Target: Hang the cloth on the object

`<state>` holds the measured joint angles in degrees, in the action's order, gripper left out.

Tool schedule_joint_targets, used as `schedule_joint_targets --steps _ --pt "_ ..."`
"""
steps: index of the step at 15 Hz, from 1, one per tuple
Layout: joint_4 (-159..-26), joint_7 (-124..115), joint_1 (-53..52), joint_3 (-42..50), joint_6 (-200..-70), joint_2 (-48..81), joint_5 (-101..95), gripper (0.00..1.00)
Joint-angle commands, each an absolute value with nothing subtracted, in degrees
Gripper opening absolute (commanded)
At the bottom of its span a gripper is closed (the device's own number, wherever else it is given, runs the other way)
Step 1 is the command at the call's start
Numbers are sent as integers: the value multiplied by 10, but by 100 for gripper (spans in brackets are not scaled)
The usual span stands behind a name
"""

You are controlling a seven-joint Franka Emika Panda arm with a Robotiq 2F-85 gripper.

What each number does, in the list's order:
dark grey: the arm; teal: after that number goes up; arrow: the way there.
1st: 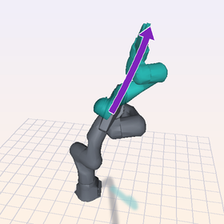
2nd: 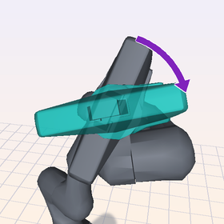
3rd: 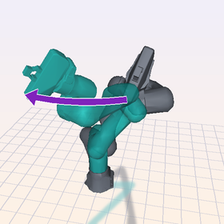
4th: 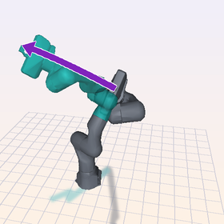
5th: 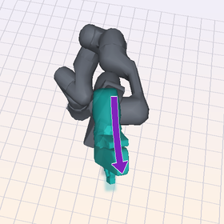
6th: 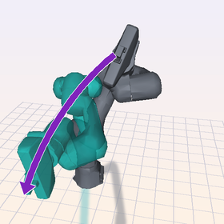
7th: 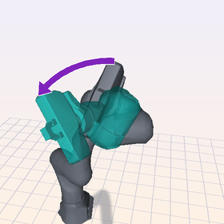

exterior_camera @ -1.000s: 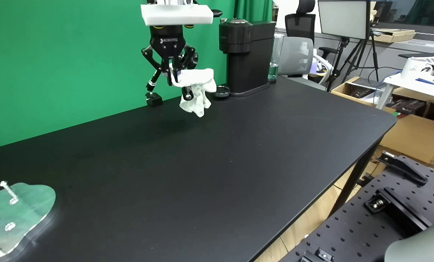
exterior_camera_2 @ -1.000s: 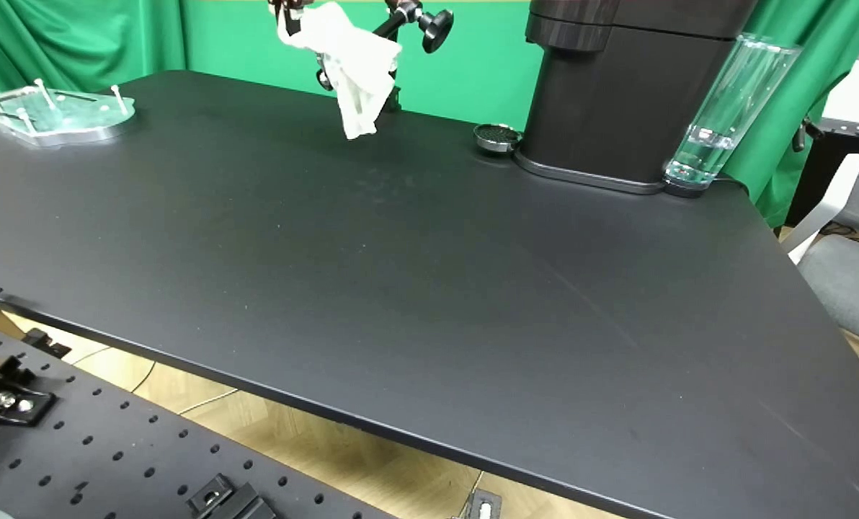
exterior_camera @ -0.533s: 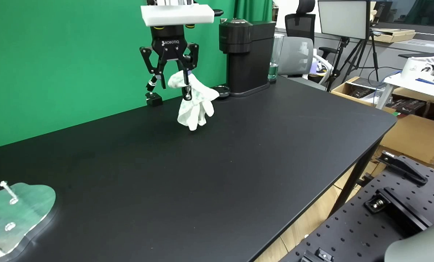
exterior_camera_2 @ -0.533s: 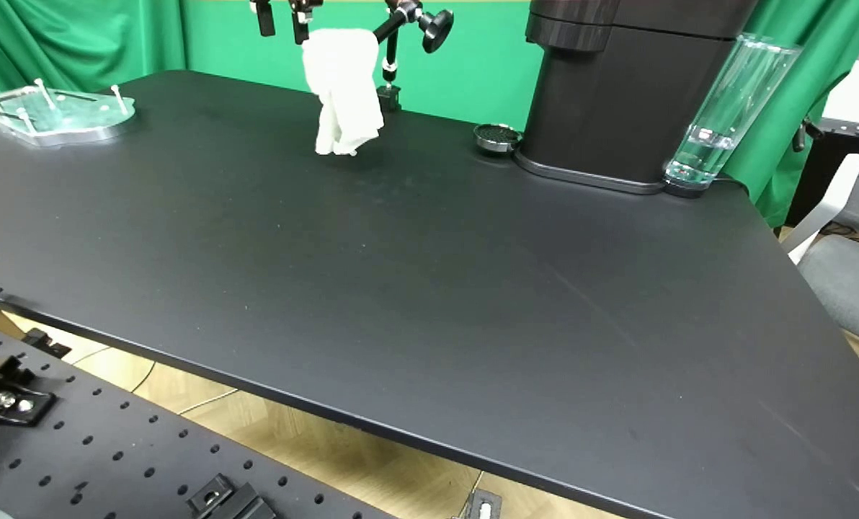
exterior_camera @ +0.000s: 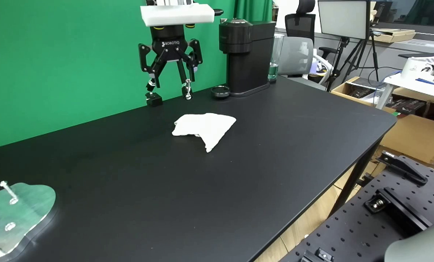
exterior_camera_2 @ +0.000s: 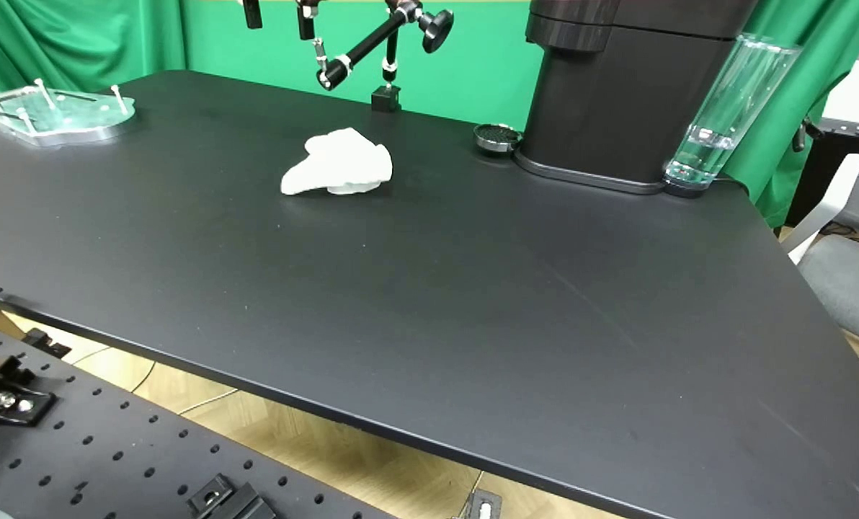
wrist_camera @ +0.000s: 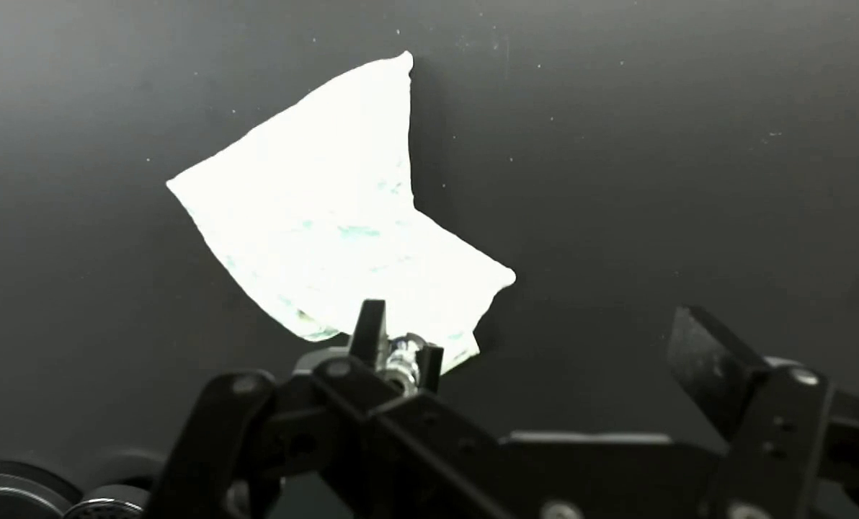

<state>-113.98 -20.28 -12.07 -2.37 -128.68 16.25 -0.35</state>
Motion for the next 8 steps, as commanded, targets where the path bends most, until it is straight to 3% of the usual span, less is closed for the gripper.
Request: schedule_joint_targets --steps 1,8 --pt "-1125 -197 -116 -29 -1255 160 -23 100" --pt "-1116 -151 -109 -38 -1222 161 -22 100"
